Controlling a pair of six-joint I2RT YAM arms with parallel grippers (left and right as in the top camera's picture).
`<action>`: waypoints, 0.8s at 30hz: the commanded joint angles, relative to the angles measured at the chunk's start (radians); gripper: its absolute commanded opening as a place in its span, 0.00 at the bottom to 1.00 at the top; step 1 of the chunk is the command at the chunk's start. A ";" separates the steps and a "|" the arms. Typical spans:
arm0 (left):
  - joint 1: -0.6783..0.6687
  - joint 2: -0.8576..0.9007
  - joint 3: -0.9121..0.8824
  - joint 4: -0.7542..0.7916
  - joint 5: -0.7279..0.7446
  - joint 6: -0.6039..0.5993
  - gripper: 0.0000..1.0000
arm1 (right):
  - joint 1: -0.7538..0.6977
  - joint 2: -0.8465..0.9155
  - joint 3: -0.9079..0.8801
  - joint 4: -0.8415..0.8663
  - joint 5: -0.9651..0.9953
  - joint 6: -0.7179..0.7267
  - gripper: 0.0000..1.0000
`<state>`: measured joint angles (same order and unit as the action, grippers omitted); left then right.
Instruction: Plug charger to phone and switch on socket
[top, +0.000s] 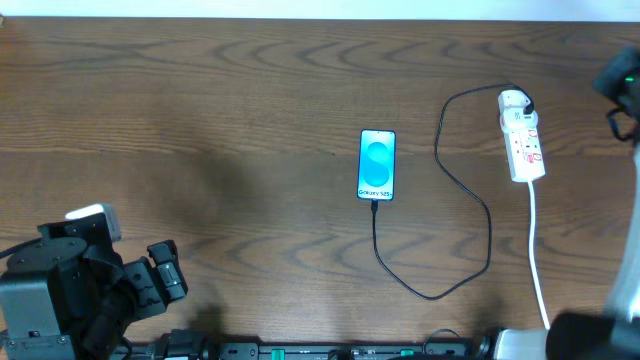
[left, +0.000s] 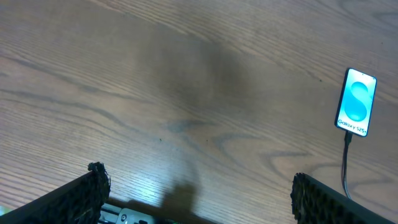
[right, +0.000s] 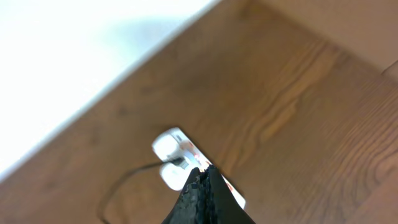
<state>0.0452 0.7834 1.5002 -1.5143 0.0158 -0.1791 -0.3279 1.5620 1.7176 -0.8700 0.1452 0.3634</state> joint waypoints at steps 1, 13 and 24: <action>0.003 -0.005 0.003 0.000 -0.017 0.010 0.95 | 0.002 -0.109 0.003 0.006 -0.003 0.110 0.01; 0.004 -0.134 0.003 0.000 -0.017 0.010 0.95 | 0.002 -0.403 0.003 0.053 -0.170 0.129 0.07; 0.004 -0.425 0.003 -0.001 -0.017 0.010 0.95 | 0.002 -0.437 0.003 0.046 -0.209 0.130 0.09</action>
<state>0.0452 0.4259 1.5002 -1.5146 0.0154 -0.1787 -0.3271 1.1206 1.7180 -0.8200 -0.0456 0.4870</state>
